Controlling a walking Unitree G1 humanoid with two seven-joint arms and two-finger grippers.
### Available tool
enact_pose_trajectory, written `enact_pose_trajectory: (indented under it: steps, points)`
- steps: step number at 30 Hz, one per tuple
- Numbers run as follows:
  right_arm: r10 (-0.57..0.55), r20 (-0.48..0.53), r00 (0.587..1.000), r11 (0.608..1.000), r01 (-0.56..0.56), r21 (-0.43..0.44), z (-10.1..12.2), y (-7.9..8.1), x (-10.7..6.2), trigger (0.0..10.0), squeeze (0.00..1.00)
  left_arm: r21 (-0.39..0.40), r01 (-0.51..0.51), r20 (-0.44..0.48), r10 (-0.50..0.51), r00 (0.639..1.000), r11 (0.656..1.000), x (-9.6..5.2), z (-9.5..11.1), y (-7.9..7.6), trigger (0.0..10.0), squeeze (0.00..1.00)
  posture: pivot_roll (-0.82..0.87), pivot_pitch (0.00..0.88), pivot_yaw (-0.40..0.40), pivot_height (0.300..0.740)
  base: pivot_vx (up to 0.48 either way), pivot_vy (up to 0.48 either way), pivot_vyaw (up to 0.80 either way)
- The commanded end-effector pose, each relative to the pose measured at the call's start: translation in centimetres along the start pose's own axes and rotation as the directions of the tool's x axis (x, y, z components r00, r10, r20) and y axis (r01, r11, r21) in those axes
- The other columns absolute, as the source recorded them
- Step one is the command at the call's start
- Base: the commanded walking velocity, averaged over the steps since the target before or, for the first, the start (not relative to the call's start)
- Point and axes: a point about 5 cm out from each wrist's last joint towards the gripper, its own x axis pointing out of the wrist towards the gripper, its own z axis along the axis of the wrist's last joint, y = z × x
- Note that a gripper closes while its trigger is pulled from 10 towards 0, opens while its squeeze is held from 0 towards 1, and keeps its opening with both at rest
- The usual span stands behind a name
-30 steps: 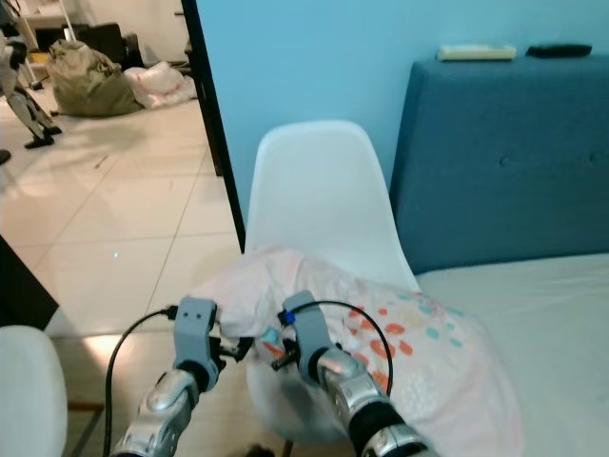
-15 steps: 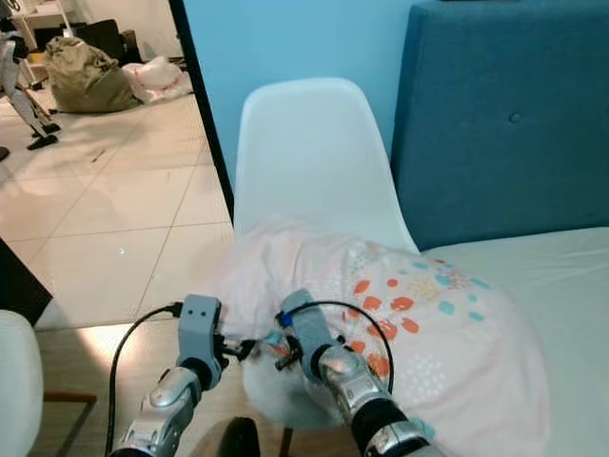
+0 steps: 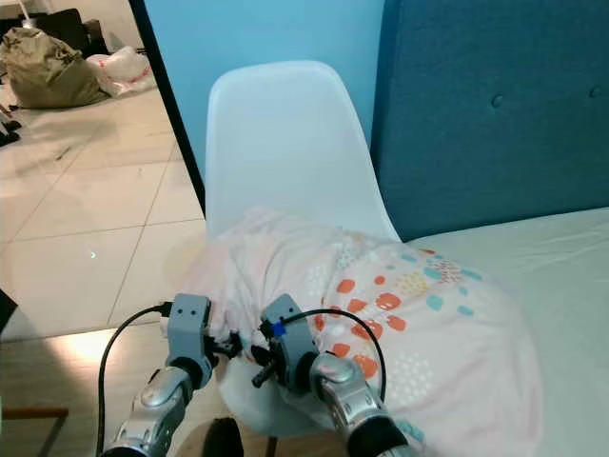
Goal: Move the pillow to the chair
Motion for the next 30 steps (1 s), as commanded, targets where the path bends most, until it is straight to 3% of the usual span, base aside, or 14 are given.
enact_pose_trajectory:
  steps: [1,8,15,16,17,18,23,24,30]
  points:
    - [0.277,-0.013,0.961,0.961,-0.277,0.013,-0.3,3.7,1.2,10.0,0.0,0.014,0.04,0.043,-0.041,0.998,0.999,0.9,1.3,-1.2,10.0,0.0,-0.01,0.004,0.027,0.452,0.0,0.0,0.0]
    - [0.408,0.006,0.913,0.912,-0.408,0.033,-0.3,4.9,0.2,10.0,0.0,0.012,0.037,0.045,-0.037,0.998,0.999,1.0,1.4,-1.2,10.0,0.0,-0.01,0.002,0.025,0.432,0.0,0.0,0.0]
    - [0.316,0.028,0.948,0.945,-0.318,0.073,-0.3,3.4,-0.1,10.0,0.0,0.011,0.035,0.045,-0.036,0.998,0.999,1.0,1.4,-1.2,10.0,0.0,-0.01,0.0,0.029,0.418,0.0,0.0,0.0]
    - [0.26,0.071,0.963,0.957,-0.266,0.112,0.0,2.4,-0.4,10.0,0.91,0.011,0.037,0.045,-0.037,0.998,0.999,1.1,1.4,-1.2,10.0,0.0,-0.02,0.0,0.032,0.418,0.0,0.0,0.0]
    - [0.26,0.071,0.963,0.957,-0.266,0.112,0.0,2.4,-0.4,10.0,0.91,0.011,0.037,0.045,-0.037,0.998,0.999,1.1,1.4,-1.2,10.0,0.0,-0.02,0.0,0.032,0.418,0.0,0.0,0.0]
    - [0.179,0.194,0.964,0.959,-0.215,0.183,1.4,0.9,-1.4,10.0,1.0,0.012,0.045,0.045,-0.045,0.998,0.999,1.3,1.5,-1.4,10.0,0.0,-0.03,0.0,0.035,0.418,0.0,0.0,0.0]
    - [0.171,0.33,0.928,0.942,-0.252,0.223,3.2,0.2,-3.0,10.0,1.0,0.012,0.052,0.044,-0.052,0.998,0.999,1.5,1.6,-1.6,10.0,0.0,-0.03,0.0,0.037,0.418,0.0,0.0,0.0]
    - [0.174,0.404,0.898,0.93,-0.284,0.232,4.2,0.0,-4.0,10.0,1.0,0.013,0.056,0.042,-0.056,0.998,0.998,1.6,1.6,-1.7,10.0,0.0,-0.04,0.0,0.04,0.418,0.0,0.0,0.0]
    - [0.09,0.529,0.844,0.946,-0.239,0.221,6.6,-1.6,-6.5,10.0,1.0,0.015,0.068,0.042,-0.068,0.997,0.998,1.8,1.8,-1.9,10.0,0.0,-0.05,0.0,0.037,0.418,0.0,0.0,0.0]
